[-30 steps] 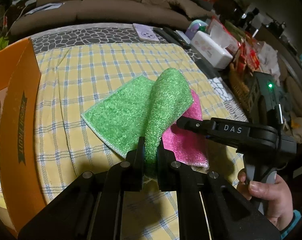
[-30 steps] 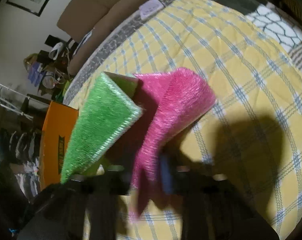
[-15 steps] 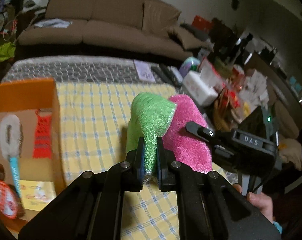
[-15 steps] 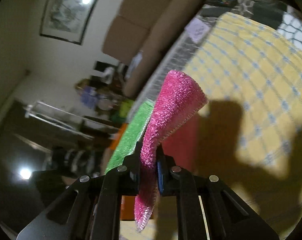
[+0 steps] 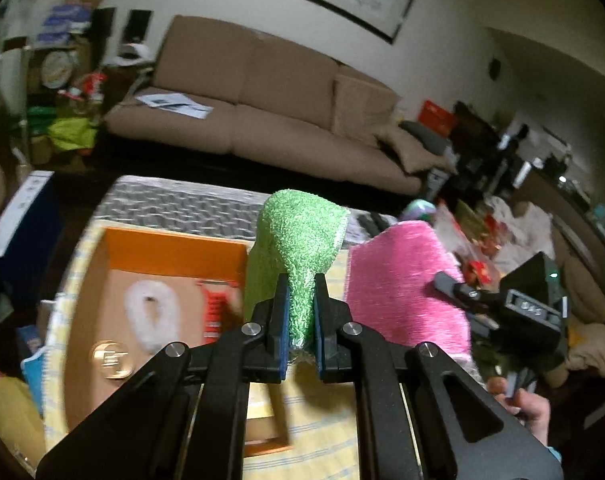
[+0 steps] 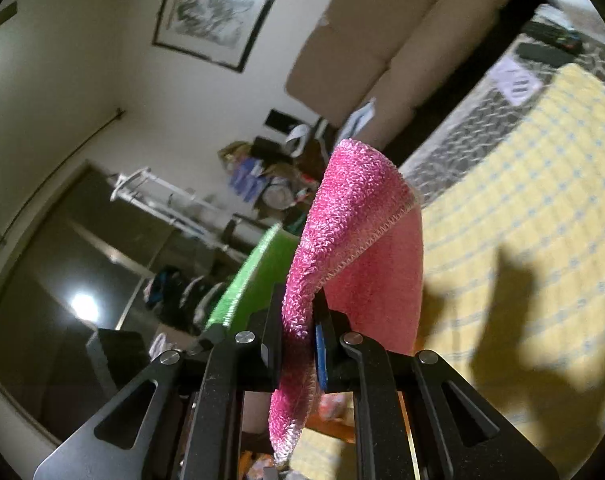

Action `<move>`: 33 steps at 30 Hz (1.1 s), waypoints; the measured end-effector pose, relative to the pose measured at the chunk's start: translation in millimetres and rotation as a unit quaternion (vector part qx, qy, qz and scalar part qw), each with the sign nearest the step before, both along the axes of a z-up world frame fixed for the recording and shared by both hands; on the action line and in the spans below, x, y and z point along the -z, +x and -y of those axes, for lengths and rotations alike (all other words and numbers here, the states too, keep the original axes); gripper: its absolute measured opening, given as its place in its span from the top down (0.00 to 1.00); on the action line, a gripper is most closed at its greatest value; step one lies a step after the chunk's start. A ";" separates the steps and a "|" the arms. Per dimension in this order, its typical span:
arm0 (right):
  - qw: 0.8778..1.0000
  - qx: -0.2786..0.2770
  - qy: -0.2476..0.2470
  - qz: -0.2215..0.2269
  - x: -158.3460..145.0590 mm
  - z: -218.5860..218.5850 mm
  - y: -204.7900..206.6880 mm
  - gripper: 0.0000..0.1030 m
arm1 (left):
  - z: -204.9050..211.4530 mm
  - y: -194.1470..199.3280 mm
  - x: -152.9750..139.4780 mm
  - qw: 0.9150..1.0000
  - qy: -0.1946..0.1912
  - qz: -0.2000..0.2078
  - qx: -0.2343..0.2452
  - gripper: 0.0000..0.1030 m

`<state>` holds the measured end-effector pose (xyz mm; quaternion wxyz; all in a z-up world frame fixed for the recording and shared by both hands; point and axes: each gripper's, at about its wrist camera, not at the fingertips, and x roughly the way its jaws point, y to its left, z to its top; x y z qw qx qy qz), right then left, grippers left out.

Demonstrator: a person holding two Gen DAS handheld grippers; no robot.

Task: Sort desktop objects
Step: 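Lift the green cloth with left tool while right tool lifts the pink cloth, then carry both cloths with both tools over the orange box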

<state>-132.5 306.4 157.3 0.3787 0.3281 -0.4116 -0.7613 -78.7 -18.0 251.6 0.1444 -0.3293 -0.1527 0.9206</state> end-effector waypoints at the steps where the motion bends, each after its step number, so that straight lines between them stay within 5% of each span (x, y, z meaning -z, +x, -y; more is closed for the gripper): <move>1: 1.000 -0.007 -0.002 -0.002 -2.2 9.7 -0.2 0.89 | 9.7 1.0 1.2 1.000 0.000 0.001 -0.008 0.91; 14: 0.995 -0.093 0.039 0.004 6.8 143.7 -20.4 0.89 | 97.7 -9.4 35.1 0.998 0.008 0.004 -0.068 0.91; 29: 0.986 -0.144 0.084 0.018 47.9 226.8 -58.7 0.89 | 132.1 -41.8 68.5 0.996 0.015 -0.009 -0.088 0.91; 33: 0.982 -0.136 0.130 0.033 65.5 236.2 -66.7 0.88 | 129.3 -52.2 72.6 0.997 0.009 -0.005 -0.079 0.91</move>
